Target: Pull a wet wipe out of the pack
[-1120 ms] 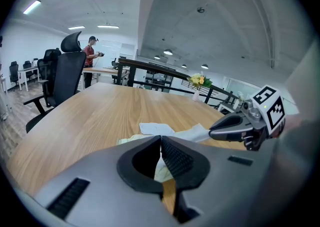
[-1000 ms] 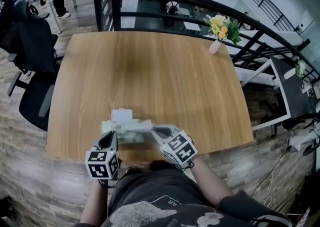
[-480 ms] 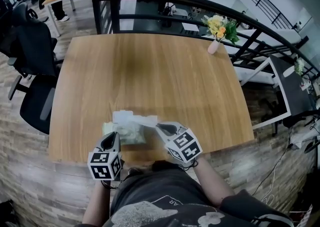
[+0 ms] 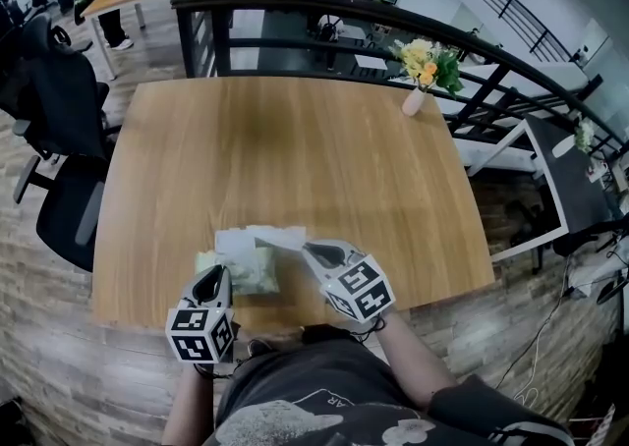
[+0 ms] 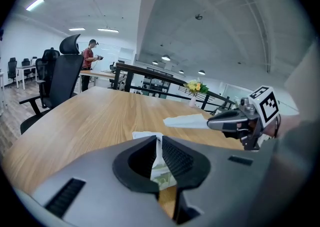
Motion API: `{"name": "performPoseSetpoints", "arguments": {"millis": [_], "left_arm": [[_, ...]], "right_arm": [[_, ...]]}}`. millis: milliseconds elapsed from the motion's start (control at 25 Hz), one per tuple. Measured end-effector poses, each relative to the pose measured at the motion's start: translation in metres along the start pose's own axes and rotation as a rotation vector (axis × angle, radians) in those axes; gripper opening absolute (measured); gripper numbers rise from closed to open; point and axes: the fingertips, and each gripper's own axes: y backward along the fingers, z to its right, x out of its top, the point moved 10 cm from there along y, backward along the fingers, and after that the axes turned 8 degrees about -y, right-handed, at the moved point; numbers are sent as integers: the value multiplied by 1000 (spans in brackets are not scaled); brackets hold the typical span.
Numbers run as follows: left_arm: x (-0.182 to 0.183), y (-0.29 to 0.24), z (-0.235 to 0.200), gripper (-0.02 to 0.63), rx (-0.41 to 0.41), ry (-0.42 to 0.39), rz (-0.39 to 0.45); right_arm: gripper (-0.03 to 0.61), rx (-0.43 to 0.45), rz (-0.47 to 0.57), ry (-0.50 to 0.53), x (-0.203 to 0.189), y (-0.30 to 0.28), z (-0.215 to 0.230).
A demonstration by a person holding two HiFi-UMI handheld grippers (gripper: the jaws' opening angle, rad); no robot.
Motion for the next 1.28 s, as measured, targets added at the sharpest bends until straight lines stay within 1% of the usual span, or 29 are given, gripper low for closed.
{"name": "performPoseSetpoints", "arguments": {"millis": [360, 480, 520, 680, 800, 880, 1040, 1280], "left_arm": [[13, 2, 16, 28, 48, 27, 55], [19, 0, 22, 88, 56, 30, 70], [21, 0, 24, 98, 63, 32, 75], [29, -1, 29, 110, 101, 32, 90], [36, -1, 33, 110, 125, 33, 104], [41, -1, 36, 110, 155, 39, 119], [49, -3, 43, 107, 183, 42, 141], [58, -6, 49, 58, 202, 34, 150]], "right_arm": [[31, 45, 32, 39, 15, 4, 13], [31, 67, 52, 57, 23, 8, 19], [31, 76, 58, 64, 26, 9, 20], [31, 115, 81, 88, 37, 13, 24], [31, 138, 100, 107, 42, 17, 26], [31, 148, 106, 118, 44, 20, 30], [31, 166, 95, 150, 45, 24, 38], [31, 178, 83, 181, 48, 26, 49]]}}
